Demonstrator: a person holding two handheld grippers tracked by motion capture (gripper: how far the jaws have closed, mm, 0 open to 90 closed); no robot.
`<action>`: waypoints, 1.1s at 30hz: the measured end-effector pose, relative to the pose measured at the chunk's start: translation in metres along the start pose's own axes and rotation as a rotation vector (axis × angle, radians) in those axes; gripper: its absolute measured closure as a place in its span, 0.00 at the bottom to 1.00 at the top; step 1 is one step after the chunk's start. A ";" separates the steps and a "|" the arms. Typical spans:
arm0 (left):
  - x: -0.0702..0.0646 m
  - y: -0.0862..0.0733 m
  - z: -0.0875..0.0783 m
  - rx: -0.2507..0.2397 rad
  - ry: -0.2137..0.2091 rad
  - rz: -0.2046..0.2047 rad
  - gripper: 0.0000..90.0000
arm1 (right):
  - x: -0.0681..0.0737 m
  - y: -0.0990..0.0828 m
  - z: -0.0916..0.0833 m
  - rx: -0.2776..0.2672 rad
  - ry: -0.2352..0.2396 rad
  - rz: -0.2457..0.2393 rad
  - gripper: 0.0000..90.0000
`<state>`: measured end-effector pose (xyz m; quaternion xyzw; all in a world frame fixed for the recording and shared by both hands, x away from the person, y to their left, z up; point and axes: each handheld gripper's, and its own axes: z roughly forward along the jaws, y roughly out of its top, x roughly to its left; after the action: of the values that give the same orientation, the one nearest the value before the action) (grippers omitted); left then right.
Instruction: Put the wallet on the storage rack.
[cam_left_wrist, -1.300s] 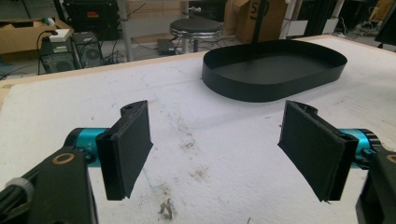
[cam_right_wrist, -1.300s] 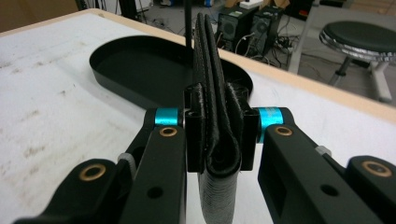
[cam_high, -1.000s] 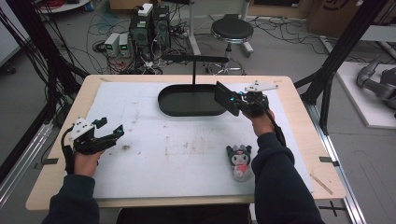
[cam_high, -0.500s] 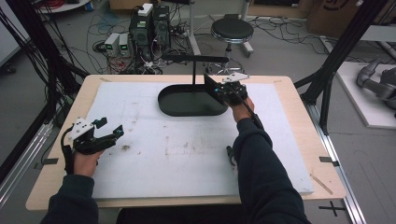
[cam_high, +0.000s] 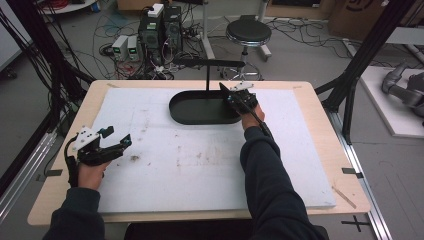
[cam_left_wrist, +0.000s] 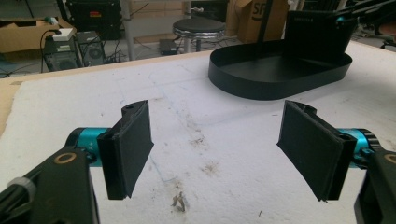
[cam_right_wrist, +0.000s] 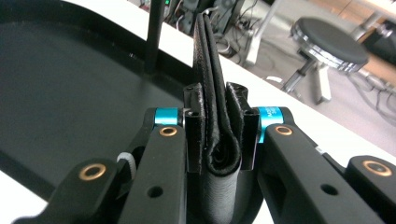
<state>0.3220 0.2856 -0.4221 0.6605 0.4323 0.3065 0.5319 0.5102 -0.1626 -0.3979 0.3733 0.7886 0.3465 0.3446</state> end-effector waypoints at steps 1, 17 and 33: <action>0.000 0.000 0.000 0.001 0.000 0.002 0.28 | 0.001 -0.001 0.001 -0.006 0.005 0.017 0.88; 0.000 0.000 0.000 0.004 -0.003 0.009 0.28 | 0.026 0.003 0.005 -0.025 0.197 0.085 0.46; -0.002 0.001 0.000 -0.001 -0.006 0.005 0.28 | -0.020 0.000 -0.051 0.023 0.232 0.125 0.55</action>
<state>0.3217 0.2837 -0.4209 0.6622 0.4289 0.3063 0.5327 0.4792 -0.1935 -0.3658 0.3829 0.8023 0.3991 0.2245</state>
